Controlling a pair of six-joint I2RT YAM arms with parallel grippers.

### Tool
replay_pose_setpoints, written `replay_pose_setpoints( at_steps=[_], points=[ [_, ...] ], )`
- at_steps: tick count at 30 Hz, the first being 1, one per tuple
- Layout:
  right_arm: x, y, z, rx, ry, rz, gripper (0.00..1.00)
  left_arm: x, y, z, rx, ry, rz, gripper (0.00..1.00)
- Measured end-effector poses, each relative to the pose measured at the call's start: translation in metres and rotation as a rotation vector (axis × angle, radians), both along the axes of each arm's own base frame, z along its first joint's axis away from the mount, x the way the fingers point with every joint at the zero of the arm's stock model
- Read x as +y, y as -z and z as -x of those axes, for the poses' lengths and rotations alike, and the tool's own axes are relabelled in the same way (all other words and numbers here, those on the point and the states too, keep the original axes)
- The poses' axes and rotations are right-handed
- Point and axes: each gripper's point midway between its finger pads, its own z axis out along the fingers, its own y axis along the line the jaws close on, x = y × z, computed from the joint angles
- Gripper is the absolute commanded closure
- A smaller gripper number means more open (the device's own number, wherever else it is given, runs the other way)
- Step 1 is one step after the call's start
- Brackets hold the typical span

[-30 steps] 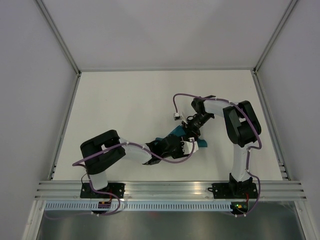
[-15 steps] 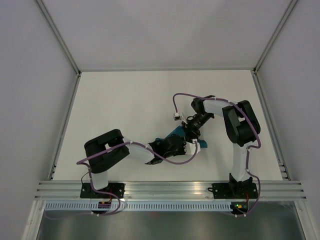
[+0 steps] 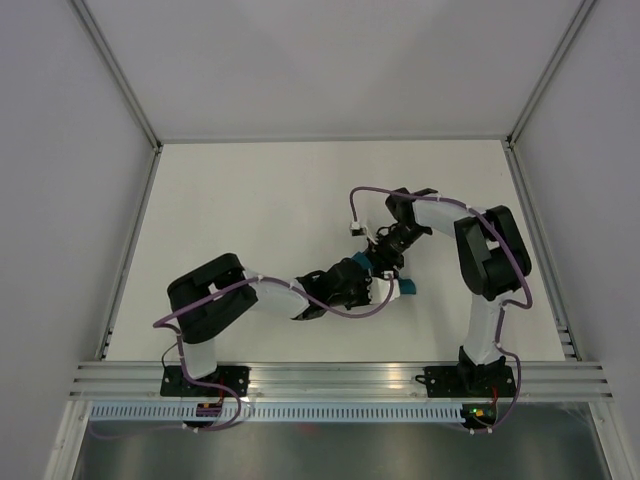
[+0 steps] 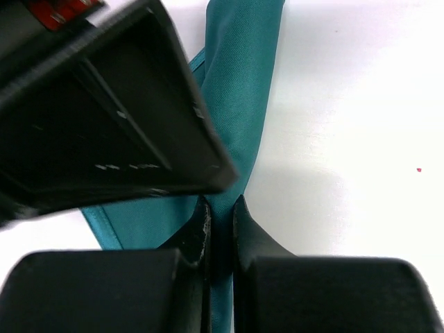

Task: Fold the napkin, place the utensils inside, and roll it up
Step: Roll the napkin at the center of the board.

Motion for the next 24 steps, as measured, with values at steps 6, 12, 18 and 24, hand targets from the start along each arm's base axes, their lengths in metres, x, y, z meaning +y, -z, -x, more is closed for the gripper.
replay_pose_setpoints(
  at_steps=[6, 12, 18, 24],
  points=[
    [-0.013, -0.023, -0.042, -0.181, 0.157, 0.013, 0.41, -0.001, 0.000, -0.002, 0.135, 0.002, 0.054, 0.98],
    [-0.041, -0.055, -0.080, -0.365, 0.355, -0.031, 0.41, -0.005, -0.001, -0.008, 0.340, 0.003, 0.115, 0.98],
    [-0.054, -0.070, -0.064, -0.503, 0.393, -0.063, 0.39, -0.006, -0.001, -0.015, 0.580, 0.004, 0.164, 0.98],
    [-0.049, -0.073, -0.047, -0.604, 0.319, -0.078, 0.39, -0.011, 0.000, -0.020, 0.761, 0.000, 0.165, 0.97]
  ],
)
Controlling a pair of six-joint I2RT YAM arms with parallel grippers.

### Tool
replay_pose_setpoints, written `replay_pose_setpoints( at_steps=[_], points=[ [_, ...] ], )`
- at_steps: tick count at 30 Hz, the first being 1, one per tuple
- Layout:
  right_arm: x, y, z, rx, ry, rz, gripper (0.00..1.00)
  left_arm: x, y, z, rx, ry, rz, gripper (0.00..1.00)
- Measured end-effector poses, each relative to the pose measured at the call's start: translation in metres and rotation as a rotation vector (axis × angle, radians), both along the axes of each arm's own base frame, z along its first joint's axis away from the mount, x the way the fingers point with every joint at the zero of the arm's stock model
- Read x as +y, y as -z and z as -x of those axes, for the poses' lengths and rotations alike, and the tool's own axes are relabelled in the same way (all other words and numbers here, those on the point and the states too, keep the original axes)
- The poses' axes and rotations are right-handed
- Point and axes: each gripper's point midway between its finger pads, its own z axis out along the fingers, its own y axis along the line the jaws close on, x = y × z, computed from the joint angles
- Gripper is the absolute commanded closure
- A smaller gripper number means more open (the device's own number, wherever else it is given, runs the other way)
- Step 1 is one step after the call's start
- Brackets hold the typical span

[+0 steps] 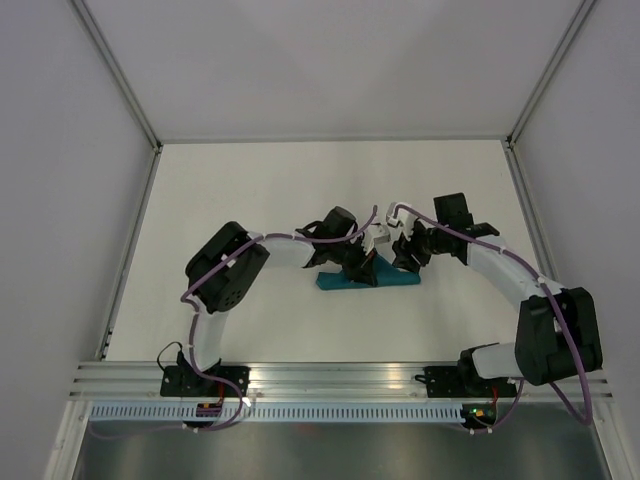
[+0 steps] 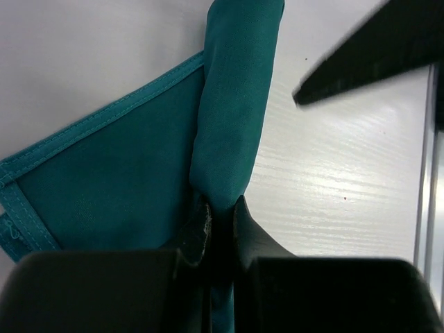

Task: Fold the napkin, place the utensils inside, and roll it up
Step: Roll the napkin at the center of the board.

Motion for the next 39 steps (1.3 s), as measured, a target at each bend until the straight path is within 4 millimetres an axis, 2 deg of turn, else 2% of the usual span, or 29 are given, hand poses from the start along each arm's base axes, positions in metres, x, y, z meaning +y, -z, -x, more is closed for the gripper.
replay_pose_setpoints(
  at_steps=[3, 7, 8, 18, 25, 28, 31, 32, 35, 39],
  points=[
    [0.007, 0.022, 0.016, -0.024, -0.061, 0.060, 0.37, -0.001, 0.000, -0.001, 0.075, 0.006, 0.002, 0.96],
    [0.018, 0.056, 0.053, -0.036, -0.170, 0.141, 0.36, 0.000, 0.000, -0.001, 0.167, 0.017, 0.009, 0.95],
    [0.018, 0.061, 0.055, -0.049, -0.185, 0.160, 0.36, 0.000, 0.000, -0.002, 0.182, 0.018, 0.009, 0.95],
    [0.028, 0.066, 0.046, -0.178, -0.215, 0.218, 0.35, 0.002, 0.001, 0.006, 0.313, 0.045, 0.002, 0.91],
    [0.032, 0.071, 0.049, -0.207, -0.233, 0.244, 0.36, 0.003, 0.001, 0.010, 0.366, 0.055, -0.004, 0.88],
    [0.035, 0.072, 0.048, -0.219, -0.241, 0.247, 0.43, 0.004, 0.002, 0.012, 0.385, 0.058, -0.007, 0.80],
    [0.036, 0.078, 0.048, -0.209, -0.244, 0.260, 0.63, 0.004, 0.002, 0.012, 0.394, 0.055, -0.012, 0.70],
    [0.036, 0.079, 0.046, -0.214, -0.241, 0.263, 0.74, 0.004, 0.002, 0.012, 0.395, 0.053, -0.014, 0.69],
    [0.037, 0.080, 0.047, -0.213, -0.250, 0.265, 0.91, 0.005, 0.002, 0.010, 0.397, 0.044, -0.016, 0.62],
    [0.039, 0.081, 0.043, -0.213, -0.253, 0.266, 0.97, 0.006, -0.001, 0.006, 0.407, 0.016, -0.025, 0.60]
  ],
)
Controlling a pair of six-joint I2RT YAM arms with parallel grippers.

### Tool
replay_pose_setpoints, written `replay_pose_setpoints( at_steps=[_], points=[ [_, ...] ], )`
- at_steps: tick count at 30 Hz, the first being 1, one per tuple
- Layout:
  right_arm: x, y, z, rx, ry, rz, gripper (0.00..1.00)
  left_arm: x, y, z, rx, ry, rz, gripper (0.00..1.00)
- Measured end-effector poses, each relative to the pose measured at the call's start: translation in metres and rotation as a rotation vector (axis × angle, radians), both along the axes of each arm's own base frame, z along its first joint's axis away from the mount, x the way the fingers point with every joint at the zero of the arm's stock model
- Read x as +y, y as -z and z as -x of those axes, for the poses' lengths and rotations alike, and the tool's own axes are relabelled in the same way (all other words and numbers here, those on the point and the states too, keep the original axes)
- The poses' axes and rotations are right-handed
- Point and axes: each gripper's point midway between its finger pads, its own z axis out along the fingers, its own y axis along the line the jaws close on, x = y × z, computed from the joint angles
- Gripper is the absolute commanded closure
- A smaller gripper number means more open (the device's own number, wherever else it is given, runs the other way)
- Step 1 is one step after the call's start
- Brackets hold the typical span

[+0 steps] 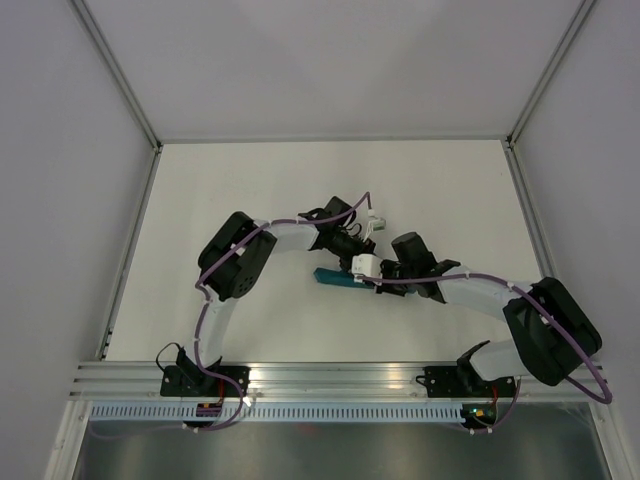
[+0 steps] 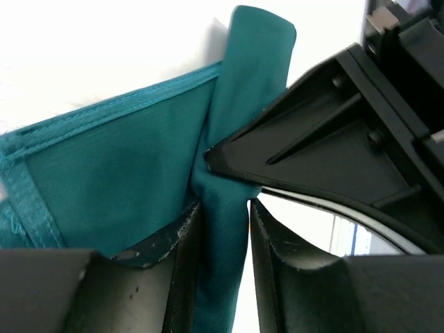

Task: Fold the napkin, place the utensils inside, and roll it up
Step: Roll the napkin at the center of the board.

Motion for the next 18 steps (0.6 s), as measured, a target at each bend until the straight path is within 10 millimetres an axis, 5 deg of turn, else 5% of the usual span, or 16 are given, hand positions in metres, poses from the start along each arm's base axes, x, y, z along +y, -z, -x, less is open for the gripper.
replay_pose_setpoints(
  at_steps=[7, 18],
  points=[
    [0.003, 0.000, -0.013, 0.020, -0.010, -0.015, 0.98, 0.015, -0.003, -0.022, -0.051, -0.189, -0.083, 0.57],
    [0.000, 0.001, -0.043, 0.204, -0.020, -0.043, 0.99, 0.089, -0.042, -0.087, -0.309, -0.652, -0.102, 0.55]
  ],
)
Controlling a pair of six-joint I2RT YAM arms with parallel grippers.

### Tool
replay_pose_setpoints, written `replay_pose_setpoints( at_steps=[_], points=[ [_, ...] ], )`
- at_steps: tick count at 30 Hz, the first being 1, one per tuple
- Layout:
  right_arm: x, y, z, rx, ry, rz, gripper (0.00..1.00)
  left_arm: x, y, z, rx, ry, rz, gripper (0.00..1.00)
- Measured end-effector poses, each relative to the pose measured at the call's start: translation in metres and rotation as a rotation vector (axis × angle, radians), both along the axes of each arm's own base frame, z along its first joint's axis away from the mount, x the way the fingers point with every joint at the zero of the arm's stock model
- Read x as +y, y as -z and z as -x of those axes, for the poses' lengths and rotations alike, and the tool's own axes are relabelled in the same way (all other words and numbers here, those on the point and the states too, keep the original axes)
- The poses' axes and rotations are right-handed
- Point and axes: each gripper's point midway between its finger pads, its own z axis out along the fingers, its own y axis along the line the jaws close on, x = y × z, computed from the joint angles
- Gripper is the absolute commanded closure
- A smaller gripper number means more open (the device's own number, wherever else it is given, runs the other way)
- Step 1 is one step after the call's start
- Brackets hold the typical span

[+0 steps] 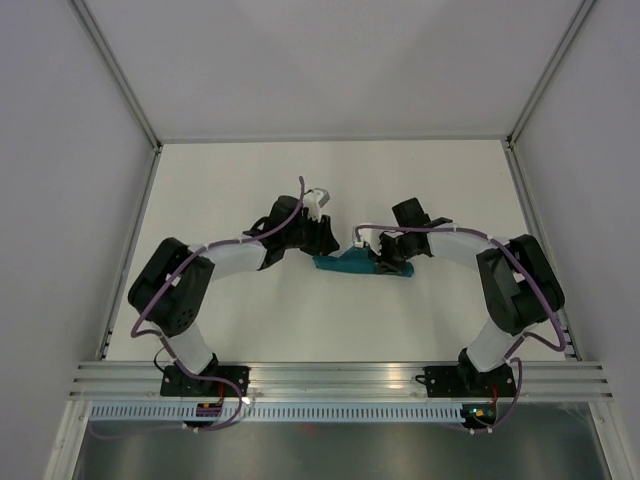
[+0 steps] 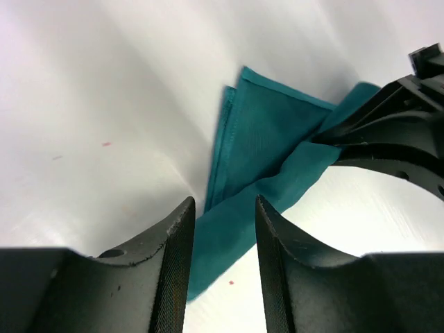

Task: Fold the napkin, place the utensils inside, and roll it up
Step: Roll the napkin at the center of the board.

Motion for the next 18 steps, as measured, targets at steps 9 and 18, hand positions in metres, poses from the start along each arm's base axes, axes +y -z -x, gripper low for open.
replay_pose_setpoints(
  at_steps=[9, 18],
  points=[
    [0.011, 0.003, -0.016, 0.173, -0.011, -0.013, 0.99, 0.006, -0.038, 0.038, -0.492, -0.012, -0.062, 0.47],
    [0.015, 0.003, -0.020, 0.359, 0.006, -0.026, 1.00, -0.033, -0.002, 0.067, -0.796, 0.244, -0.327, 0.22]
  ],
)
